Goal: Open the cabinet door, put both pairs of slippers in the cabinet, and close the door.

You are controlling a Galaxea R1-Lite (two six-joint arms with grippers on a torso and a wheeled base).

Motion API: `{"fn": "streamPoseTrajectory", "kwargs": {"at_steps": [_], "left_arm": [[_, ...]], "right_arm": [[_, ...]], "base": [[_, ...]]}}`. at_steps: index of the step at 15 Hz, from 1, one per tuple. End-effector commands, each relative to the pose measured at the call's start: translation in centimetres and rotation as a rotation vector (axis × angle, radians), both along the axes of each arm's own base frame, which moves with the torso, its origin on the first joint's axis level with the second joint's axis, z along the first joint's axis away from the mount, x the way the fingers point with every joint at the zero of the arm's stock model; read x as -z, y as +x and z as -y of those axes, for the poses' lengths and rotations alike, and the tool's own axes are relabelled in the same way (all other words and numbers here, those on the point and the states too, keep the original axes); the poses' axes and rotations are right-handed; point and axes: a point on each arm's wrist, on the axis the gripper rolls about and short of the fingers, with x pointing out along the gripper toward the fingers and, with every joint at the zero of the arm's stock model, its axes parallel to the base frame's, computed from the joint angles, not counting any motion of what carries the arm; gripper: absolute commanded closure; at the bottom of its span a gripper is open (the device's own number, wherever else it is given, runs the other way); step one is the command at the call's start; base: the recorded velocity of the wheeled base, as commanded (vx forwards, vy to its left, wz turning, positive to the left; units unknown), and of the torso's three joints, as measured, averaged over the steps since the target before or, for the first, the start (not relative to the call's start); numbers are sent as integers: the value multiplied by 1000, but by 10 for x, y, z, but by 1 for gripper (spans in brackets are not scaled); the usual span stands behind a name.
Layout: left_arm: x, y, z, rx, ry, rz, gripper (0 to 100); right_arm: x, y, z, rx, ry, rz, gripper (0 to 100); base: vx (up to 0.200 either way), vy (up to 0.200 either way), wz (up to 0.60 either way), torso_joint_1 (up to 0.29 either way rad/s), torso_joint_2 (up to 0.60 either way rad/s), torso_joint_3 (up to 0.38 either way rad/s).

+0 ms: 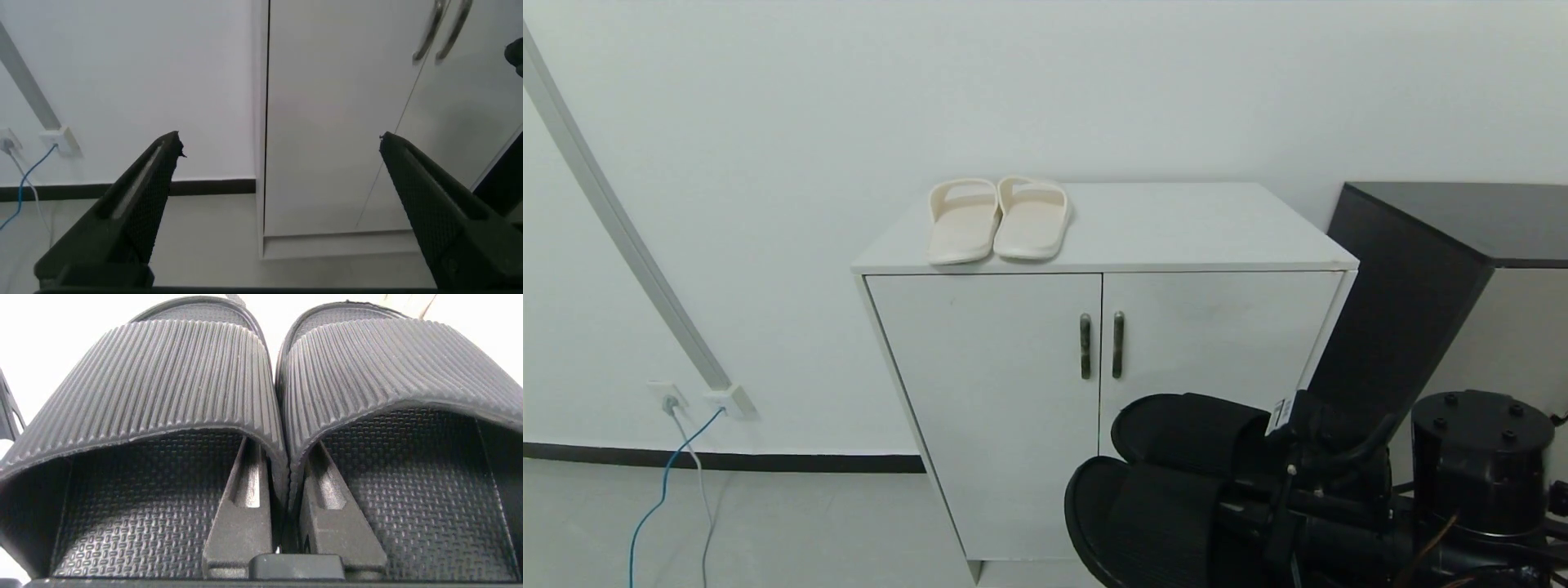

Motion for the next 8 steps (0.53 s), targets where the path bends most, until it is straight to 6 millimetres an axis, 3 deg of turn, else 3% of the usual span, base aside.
{"fn": "streamPoseTrajectory", "kwargs": {"at_steps": [1, 8], "left_arm": [[0, 0, 0, 0, 1, -1, 0], [0, 0, 0, 0, 1, -1, 0]], "right_arm": [[1, 0, 0, -2, -2, -2, 100], [3, -1, 1, -10, -17, 3, 100]], "base": [[0, 0, 0, -159, 500, 315], [0, 0, 0, -128, 476, 340]]}}
